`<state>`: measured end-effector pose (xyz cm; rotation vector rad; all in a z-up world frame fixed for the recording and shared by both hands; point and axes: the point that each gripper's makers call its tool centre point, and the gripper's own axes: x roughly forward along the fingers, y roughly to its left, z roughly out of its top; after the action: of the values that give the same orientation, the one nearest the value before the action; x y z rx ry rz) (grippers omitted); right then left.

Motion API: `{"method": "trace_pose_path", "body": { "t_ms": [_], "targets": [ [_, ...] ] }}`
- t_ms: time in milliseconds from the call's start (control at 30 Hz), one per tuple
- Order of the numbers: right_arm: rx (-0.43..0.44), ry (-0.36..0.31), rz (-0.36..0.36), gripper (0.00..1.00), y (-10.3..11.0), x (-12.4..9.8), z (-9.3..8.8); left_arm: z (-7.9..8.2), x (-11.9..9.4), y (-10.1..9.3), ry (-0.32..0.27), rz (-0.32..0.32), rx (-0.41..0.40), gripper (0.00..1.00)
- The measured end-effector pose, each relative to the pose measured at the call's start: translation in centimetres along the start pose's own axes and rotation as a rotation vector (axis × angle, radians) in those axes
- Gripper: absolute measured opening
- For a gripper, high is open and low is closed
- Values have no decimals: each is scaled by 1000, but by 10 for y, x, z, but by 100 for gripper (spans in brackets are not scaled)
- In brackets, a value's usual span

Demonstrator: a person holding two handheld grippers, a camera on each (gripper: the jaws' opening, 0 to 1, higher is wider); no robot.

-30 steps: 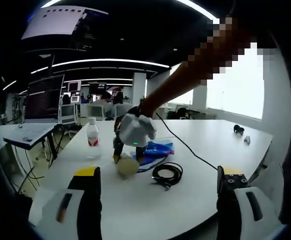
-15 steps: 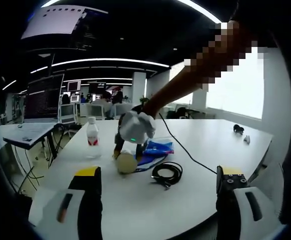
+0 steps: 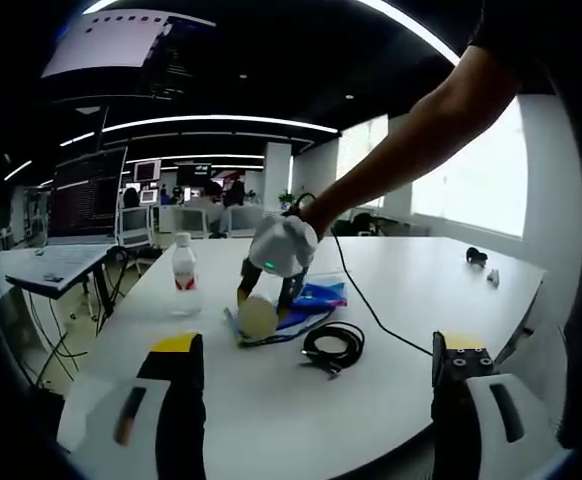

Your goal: Arrange the tabletop items into an orderly group along one side of the table until the central work area is clear of visible clutter.

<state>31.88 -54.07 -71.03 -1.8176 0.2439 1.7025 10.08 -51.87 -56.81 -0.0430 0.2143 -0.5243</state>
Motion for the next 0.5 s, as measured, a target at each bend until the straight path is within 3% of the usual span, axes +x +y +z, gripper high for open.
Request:
{"method": "trace_pose_path", "body": {
  "t_ms": [67, 233, 500],
  "targets": [
    [62, -18, -11, 40, 0, -1, 1, -1, 0, 0, 2, 0, 0, 94],
    [83, -15, -20, 40, 2, 0, -2, -1, 0, 0, 6, -5, 1, 94],
    [203, -41, -53, 40, -2, -1, -4, -2, 0, 0, 5, -2, 0, 94]
  ]
}}
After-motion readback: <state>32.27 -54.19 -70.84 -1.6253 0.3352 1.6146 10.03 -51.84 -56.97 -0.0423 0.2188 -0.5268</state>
